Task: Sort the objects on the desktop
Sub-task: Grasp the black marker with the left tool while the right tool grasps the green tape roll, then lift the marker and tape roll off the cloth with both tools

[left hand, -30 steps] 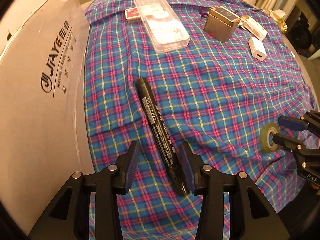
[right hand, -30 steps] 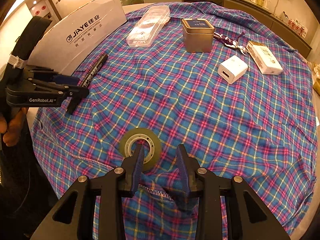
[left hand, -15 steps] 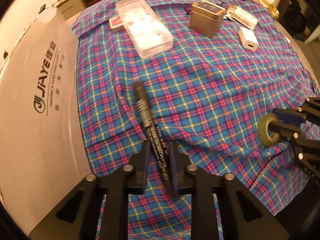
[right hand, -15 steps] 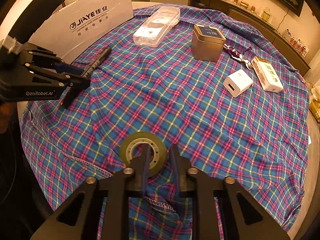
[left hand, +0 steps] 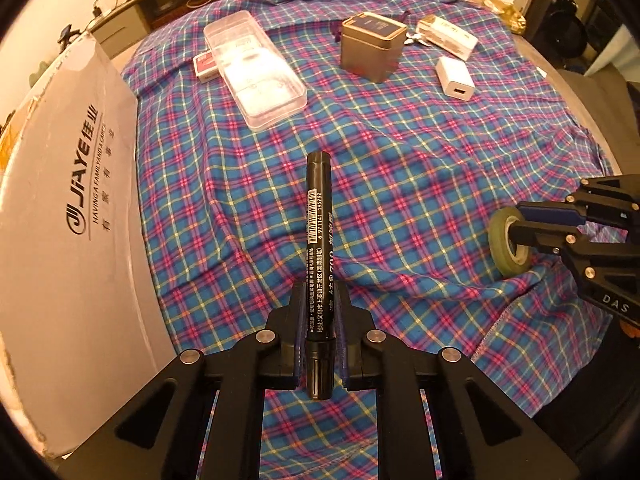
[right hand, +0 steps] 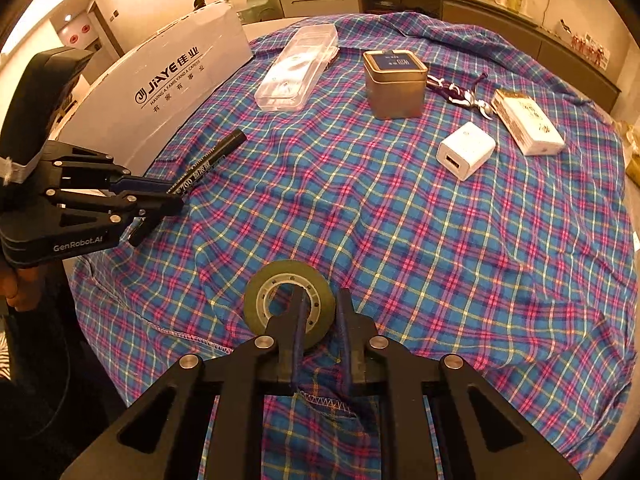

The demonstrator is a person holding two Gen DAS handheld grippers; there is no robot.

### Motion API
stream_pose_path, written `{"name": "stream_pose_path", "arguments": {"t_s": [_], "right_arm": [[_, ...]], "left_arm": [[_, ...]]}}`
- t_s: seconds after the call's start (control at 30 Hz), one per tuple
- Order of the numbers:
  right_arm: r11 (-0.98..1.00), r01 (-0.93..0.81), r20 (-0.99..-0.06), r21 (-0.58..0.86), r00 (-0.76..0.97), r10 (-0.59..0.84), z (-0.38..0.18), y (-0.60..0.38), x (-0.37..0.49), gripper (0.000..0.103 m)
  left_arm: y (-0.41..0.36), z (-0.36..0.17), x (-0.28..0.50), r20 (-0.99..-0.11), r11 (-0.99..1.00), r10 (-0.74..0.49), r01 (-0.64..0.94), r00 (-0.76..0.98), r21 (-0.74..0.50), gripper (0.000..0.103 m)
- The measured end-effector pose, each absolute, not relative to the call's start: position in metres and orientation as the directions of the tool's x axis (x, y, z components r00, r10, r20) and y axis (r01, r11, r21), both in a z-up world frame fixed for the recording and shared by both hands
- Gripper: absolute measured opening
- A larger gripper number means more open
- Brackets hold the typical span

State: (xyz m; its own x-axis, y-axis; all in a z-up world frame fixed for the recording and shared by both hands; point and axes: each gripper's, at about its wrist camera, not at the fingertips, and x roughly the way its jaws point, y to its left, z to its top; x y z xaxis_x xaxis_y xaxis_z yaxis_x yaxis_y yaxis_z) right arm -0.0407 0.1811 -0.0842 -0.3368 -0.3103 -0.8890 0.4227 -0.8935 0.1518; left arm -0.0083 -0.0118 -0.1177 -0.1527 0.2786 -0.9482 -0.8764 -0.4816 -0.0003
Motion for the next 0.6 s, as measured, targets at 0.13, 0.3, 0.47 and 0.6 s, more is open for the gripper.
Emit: {"name": "stream_pose_path", "arguments": {"t_s": [0.13, 0.3, 0.47, 0.6], "right_arm": [[-0.895, 0.397, -0.885, 0.205, -0.315, -0.343, -0.082, 0.187, -0.043, 0.015], [-0.885, 0.364, -0.884, 0.289, -0.253, -0.392, -0.084, 0.193, -0.046, 0.015], [-0.878, 0.372, -0.888, 0.301, -0.226, -0.400, -0.077, 0.189, -0.049, 0.015], [-0.865, 0.383, -0.885, 0.325, -0.199, -0.421, -0.071, 0.185, -0.047, 0.013]], "left_arm": [[-0.020, -0.101, 0.000, -0.944, -0.470, 0.292, -0.882, -0.156, 0.000, 0.014], [-0.031, -0.090, -0.001, -0.951, -0.463, 0.281, -0.886, -0.131, -0.015, 0.014], [-0.038, -0.080, 0.003, -0.961, -0.413, 0.254, -0.911, -0.112, -0.003, 0.014], [-0.039, -0.069, 0.009, -0.961, -0.375, 0.256, -0.927, -0.106, 0.002, 0.014]]}}
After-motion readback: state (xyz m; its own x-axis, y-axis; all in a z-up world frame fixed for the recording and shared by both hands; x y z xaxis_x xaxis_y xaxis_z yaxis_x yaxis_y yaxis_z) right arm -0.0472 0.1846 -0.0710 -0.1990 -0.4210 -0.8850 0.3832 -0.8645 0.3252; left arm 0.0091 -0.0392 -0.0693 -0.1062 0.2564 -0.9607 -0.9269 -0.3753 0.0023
